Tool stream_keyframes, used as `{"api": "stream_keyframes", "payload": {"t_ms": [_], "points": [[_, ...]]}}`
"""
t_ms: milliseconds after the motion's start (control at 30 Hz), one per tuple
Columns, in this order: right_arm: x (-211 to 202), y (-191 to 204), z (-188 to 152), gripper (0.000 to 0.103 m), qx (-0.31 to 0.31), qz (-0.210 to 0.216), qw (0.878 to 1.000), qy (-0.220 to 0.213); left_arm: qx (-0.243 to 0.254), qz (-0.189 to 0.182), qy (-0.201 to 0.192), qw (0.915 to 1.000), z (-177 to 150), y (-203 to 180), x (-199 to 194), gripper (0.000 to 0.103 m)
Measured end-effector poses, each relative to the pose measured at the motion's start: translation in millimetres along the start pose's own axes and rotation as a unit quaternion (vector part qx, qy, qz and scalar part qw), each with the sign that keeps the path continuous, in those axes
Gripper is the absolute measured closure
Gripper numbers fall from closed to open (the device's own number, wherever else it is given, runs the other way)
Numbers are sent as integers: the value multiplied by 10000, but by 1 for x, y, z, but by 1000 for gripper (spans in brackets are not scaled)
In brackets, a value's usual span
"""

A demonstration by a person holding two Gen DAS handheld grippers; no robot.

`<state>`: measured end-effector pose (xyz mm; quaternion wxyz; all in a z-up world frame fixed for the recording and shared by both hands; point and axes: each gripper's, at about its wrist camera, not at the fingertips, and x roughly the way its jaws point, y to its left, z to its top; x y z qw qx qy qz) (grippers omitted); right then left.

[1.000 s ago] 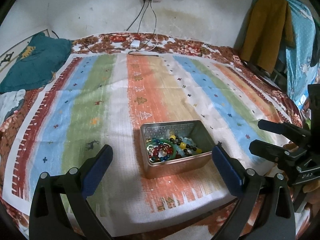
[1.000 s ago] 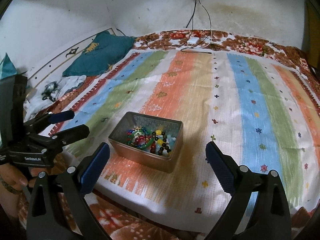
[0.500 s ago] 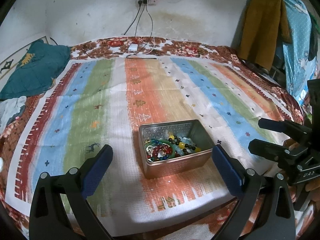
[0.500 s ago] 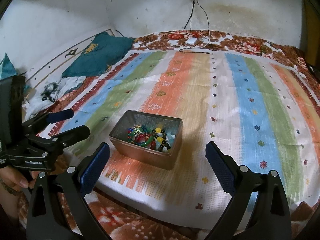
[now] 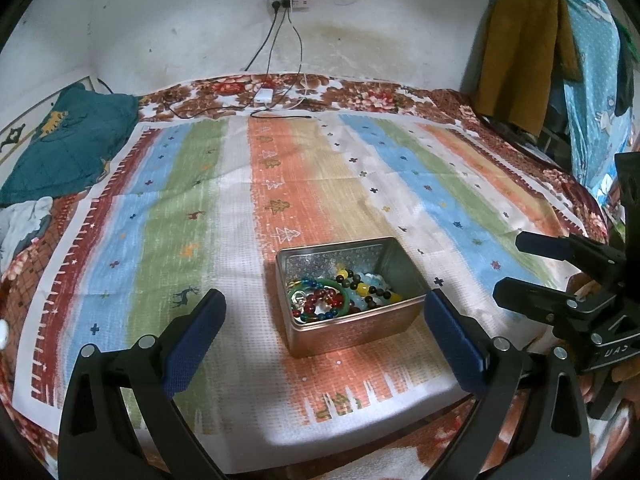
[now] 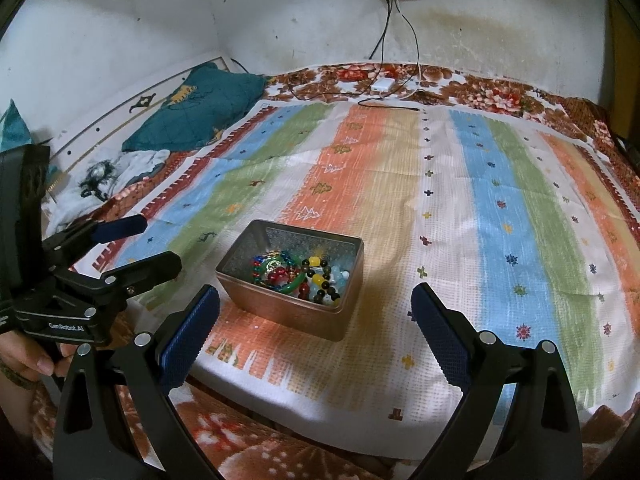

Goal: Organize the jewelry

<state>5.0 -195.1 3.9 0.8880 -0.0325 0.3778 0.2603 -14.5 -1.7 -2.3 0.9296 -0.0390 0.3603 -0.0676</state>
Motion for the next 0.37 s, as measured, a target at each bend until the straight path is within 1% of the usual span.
{"api": "stream_keyframes", "payload": {"t_ms": [367], "points": [[1,-1,0,6,5,-12,10000,23,21,12,73,10000,-1,2,2,6]]}}
